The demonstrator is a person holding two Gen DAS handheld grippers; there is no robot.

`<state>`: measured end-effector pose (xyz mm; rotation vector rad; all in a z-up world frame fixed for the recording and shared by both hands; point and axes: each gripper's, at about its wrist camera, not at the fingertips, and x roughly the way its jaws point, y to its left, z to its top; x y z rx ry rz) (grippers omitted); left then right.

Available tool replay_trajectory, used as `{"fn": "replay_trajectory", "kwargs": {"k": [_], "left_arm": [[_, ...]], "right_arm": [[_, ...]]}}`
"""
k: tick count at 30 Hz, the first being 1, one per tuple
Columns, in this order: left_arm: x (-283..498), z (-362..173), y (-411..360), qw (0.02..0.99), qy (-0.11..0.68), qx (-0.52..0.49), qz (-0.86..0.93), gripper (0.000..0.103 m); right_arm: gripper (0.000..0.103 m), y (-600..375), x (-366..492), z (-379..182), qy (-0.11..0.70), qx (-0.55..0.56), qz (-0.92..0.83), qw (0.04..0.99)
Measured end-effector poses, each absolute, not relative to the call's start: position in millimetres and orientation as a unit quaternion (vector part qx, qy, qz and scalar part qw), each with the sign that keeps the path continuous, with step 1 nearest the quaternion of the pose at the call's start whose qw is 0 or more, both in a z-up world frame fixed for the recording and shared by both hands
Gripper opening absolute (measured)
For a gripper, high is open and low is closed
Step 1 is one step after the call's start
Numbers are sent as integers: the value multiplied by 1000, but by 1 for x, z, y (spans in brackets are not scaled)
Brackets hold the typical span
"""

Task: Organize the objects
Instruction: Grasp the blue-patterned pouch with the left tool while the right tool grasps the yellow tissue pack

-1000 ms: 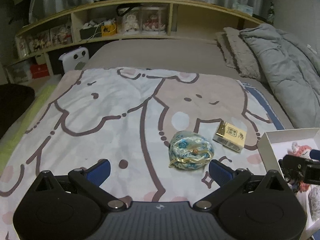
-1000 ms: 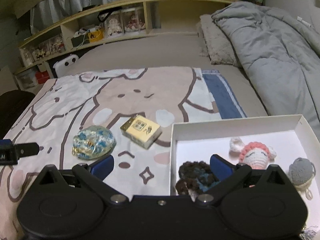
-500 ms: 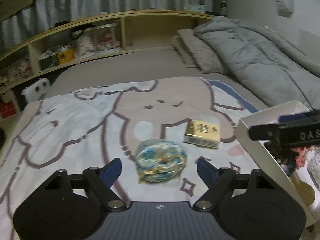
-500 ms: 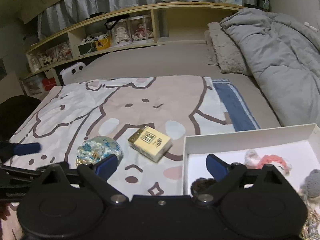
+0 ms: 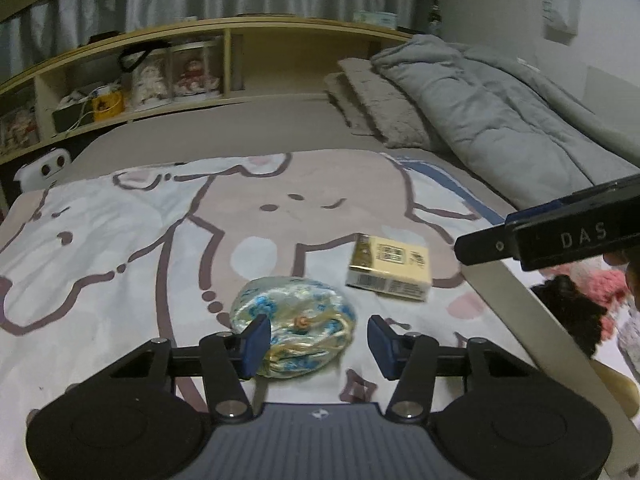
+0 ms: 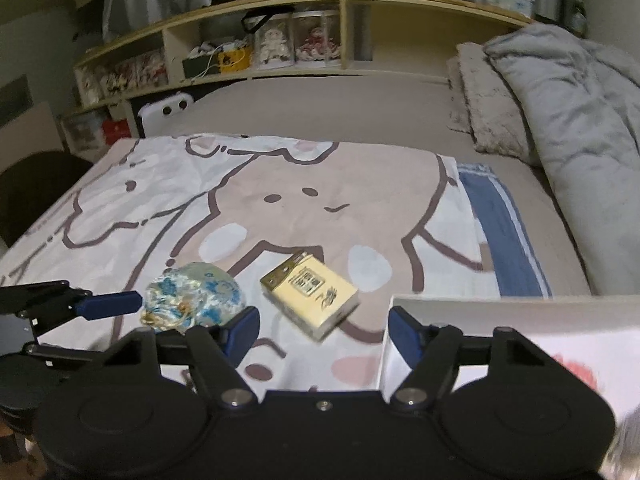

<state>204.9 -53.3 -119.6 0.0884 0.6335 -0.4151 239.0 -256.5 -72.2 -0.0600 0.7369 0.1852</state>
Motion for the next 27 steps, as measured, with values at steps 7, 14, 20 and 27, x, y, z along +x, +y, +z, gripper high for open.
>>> {"fn": "replay_trajectory", "kwargs": {"k": [7,14,20,27], "left_arm": [[226,-135,-48,932,316,-2,-177,85],[243,-148,-57,933,312,2,-180,89],[253,-158,-54,931,321,5,-175,89],[248,-159,-66,926,321,35,-197,82]], "right_arm": [[72,-246,276,-86,372,-55,118,919],[72,-228,304,-110,401,-144,165,890],[71,-218,322,-133,425,-205,178,864],[67,-220,325,-137,432,-187,181,864]]}}
